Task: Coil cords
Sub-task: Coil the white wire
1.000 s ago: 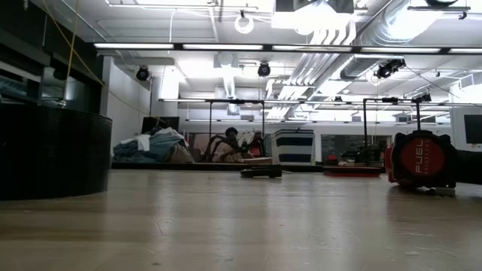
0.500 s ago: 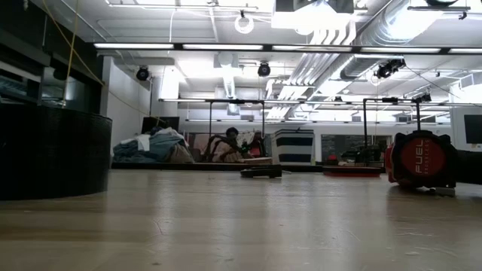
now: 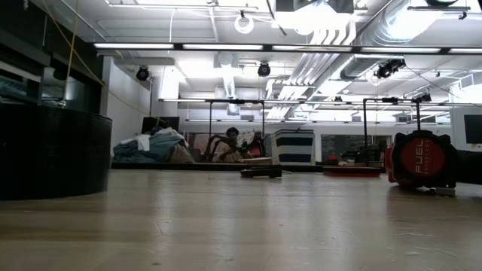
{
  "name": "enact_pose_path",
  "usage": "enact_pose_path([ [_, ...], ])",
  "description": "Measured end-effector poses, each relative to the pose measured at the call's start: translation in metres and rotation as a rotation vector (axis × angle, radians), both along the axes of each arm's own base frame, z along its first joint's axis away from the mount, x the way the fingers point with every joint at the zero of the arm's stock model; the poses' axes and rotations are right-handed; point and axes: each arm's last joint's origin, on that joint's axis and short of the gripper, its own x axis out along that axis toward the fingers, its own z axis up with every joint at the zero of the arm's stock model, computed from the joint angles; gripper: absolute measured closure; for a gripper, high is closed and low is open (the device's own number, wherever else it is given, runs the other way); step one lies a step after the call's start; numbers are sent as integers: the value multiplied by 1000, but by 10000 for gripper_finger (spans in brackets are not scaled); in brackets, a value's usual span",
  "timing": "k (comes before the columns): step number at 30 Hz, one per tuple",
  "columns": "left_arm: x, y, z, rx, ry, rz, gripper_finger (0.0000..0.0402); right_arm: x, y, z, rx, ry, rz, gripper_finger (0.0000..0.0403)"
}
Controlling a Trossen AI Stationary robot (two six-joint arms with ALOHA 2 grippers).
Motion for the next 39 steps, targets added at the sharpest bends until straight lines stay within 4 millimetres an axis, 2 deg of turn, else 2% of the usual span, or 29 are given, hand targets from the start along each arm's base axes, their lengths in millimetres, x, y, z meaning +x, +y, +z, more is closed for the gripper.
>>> enact_pose_path([
  [7,-17,2,7,151,-48,49,401,0,3,0,-17,2,93,403],
  [16,-61,-4,22,429,-139,163,401,-1,5,2,-31,-21,172,402],
  [21,-87,-13,29,520,-195,140,401,-3,5,8,-32,-74,170,397],
  [26,-107,-23,33,525,-229,72,401,-10,2,17,10,-111,165,347],
  [31,-120,-31,34,537,-245,24,401,-21,1,41,40,-174,159,273],
  [35,-120,-32,34,527,-243,3,401,-27,-4,52,39,-121,153,237],
  [39,-109,-28,32,524,-227,-56,401,-26,-13,51,59,-44,234,229],
])
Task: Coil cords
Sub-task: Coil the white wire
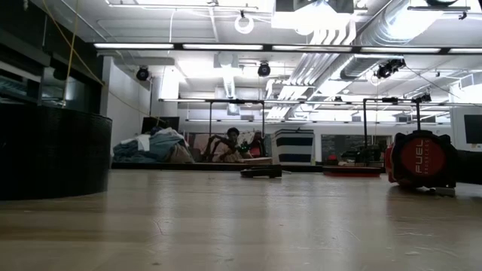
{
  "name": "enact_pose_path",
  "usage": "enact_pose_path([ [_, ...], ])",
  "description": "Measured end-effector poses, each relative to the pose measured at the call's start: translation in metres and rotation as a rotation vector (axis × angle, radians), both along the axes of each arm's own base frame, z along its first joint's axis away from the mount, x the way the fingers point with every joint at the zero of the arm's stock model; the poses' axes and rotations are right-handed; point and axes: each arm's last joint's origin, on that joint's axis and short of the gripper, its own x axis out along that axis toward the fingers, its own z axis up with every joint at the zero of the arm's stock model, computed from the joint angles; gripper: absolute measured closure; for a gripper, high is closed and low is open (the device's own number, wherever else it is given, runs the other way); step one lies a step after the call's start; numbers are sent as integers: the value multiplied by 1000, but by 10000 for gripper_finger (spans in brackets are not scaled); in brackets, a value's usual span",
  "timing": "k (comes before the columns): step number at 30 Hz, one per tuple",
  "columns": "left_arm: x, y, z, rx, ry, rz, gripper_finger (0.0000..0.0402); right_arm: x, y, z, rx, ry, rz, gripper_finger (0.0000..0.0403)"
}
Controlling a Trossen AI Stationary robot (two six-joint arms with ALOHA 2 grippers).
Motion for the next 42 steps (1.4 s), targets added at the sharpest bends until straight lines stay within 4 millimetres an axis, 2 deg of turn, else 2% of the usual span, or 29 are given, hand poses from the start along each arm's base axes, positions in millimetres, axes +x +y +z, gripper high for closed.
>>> enact_pose_path([
  [3,11,5,-1,-6,12,-16,401,2,-8,-2,31,20,46,229],
  [7,24,11,-1,-16,16,-74,401,3,-18,-7,23,60,22,229],
  [14,27,11,2,-23,-2,-120,401,5,-32,-15,10,133,-19,229],
  [22,22,9,3,-15,-15,-120,401,7,-33,-21,4,180,-21,229],
  [29,25,10,2,-11,-12,-117,401,25,-28,-40,38,229,-2,229],
  [42,24,10,2,-11,-10,-120,401,25,-28,-39,21,220,25,229],
])
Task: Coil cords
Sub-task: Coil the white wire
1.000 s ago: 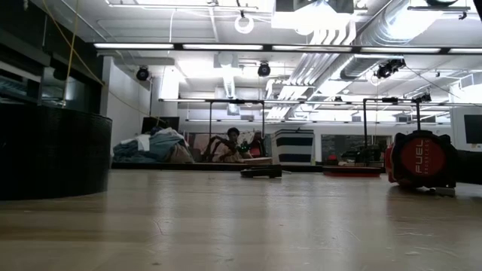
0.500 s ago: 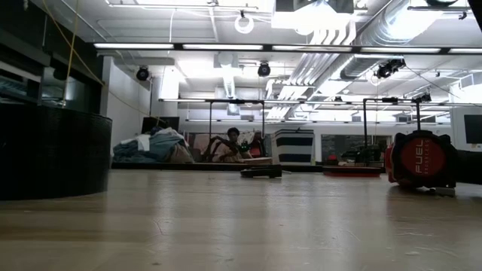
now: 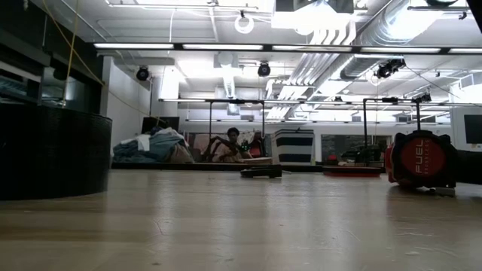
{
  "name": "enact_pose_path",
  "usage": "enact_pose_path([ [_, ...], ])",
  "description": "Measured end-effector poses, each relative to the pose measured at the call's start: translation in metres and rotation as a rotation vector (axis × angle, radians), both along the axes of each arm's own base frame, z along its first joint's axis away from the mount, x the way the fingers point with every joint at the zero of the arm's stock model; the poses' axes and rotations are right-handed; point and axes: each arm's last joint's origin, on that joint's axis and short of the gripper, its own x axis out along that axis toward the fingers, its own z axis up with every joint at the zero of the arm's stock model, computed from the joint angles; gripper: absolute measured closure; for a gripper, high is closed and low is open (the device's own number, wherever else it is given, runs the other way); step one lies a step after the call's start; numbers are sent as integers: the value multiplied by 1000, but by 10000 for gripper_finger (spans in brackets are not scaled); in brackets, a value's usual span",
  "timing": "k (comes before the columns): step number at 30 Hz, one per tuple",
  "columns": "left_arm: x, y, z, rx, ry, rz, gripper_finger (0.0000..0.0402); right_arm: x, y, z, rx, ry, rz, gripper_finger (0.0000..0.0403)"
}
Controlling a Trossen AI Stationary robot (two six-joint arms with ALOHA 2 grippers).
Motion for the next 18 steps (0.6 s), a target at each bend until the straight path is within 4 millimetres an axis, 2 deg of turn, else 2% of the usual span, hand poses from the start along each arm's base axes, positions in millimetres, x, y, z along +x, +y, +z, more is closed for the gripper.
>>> enact_pose_path([
  [10,-1,-1,0,-6,7,-13,401,-17,-20,18,16,-52,-43,229],
  [18,-1,-1,0,3,5,-10,401,-16,-7,20,65,-60,71,229],
])
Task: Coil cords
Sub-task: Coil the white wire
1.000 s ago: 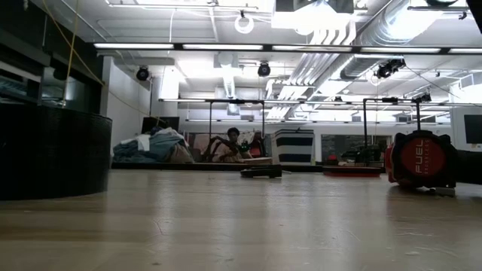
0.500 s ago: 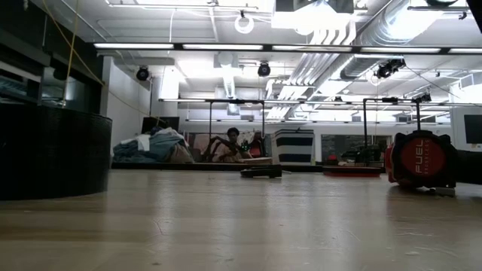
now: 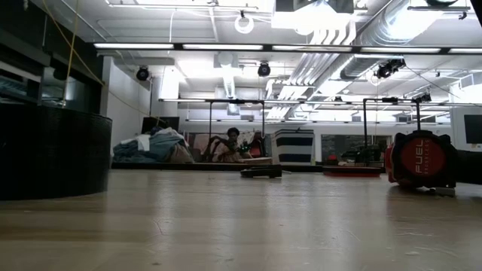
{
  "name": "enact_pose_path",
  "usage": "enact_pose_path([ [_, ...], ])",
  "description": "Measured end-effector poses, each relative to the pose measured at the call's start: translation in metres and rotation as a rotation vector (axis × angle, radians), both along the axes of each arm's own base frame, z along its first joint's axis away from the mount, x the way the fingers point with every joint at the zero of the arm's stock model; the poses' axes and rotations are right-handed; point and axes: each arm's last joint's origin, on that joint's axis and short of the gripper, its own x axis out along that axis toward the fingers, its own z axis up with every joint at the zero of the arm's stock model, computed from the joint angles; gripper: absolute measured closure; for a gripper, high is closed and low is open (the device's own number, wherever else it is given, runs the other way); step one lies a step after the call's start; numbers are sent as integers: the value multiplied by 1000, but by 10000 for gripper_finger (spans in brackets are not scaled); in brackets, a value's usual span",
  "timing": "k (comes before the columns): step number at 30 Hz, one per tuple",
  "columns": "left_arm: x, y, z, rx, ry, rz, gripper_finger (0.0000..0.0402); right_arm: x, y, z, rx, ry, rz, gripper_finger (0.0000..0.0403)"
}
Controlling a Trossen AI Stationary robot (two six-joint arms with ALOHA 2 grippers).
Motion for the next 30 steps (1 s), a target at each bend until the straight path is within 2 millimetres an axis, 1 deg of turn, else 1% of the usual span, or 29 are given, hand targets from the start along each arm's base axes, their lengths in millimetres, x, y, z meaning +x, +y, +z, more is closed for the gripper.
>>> enact_pose_path([
  [7,0,0,0,0,0,3,401,1,10,-1,1,1,15,229],
  [12,3,1,-1,2,2,7,401,2,9,-1,11,0,7,229],
  [19,10,5,-3,-6,19,7,400,8,11,-7,35,24,15,229],
  [23,10,5,-3,-5,19,6,400,8,11,-7,31,22,17,231],
  [26,10,5,-3,-5,19,6,400,8,11,-7,25,21,19,240],
  [30,9,4,-3,-3,15,6,400,8,11,-7,24,20,18,265],
])
